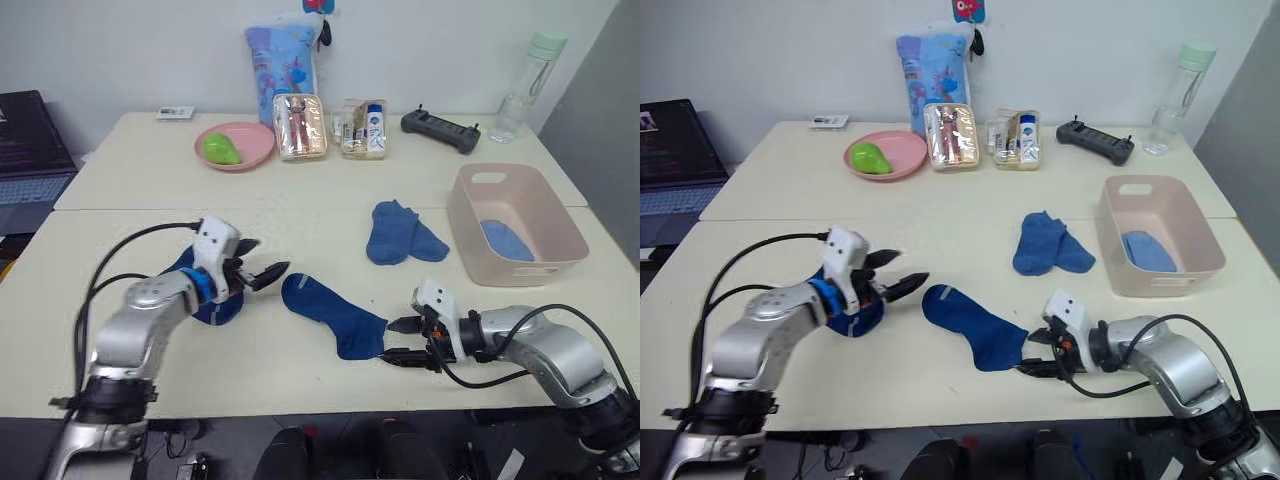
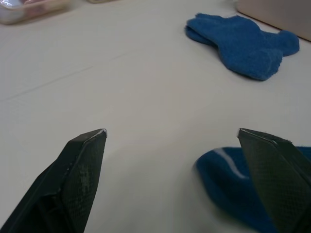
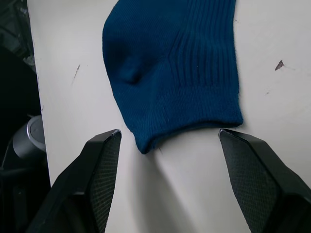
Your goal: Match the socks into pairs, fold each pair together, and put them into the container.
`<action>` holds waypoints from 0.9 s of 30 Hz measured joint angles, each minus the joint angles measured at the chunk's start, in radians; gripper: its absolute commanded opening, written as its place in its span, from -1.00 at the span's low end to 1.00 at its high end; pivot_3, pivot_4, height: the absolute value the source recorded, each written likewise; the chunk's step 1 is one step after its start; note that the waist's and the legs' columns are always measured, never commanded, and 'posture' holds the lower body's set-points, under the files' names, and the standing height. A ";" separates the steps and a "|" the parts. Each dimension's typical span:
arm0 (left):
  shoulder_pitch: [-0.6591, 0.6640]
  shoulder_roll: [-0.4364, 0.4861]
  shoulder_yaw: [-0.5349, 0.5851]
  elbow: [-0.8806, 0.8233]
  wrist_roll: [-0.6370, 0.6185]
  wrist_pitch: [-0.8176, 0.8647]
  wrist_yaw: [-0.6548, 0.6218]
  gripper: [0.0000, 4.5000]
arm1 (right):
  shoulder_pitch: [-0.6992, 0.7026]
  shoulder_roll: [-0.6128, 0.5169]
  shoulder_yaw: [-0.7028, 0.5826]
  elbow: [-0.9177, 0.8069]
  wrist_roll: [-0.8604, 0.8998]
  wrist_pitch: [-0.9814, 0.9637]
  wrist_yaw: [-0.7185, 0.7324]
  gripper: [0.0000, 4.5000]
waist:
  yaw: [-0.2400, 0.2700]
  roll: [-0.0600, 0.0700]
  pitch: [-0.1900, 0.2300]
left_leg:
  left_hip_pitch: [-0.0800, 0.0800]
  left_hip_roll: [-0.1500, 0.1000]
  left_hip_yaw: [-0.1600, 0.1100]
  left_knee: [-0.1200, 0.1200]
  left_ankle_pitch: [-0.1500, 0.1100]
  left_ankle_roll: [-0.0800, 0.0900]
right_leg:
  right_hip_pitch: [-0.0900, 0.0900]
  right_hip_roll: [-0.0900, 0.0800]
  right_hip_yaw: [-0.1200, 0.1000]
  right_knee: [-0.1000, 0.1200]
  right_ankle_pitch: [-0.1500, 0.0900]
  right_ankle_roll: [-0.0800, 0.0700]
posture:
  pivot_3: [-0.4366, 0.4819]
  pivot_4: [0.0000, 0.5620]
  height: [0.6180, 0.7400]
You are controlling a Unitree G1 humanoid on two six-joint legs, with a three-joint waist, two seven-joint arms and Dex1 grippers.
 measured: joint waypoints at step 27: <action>0.315 -0.034 0.138 -0.343 -0.126 0.215 0.018 -0.99 | -0.246 -0.042 0.078 0.262 -0.068 -0.123 0.170 -1.00 | 0.002 0.000 0.000 | -0.001 0.000 0.001 0.000 0.000 0.000 | 0.000 -0.001 0.001 -0.001 0.000 0.000 | -0.05 -0.47 1.00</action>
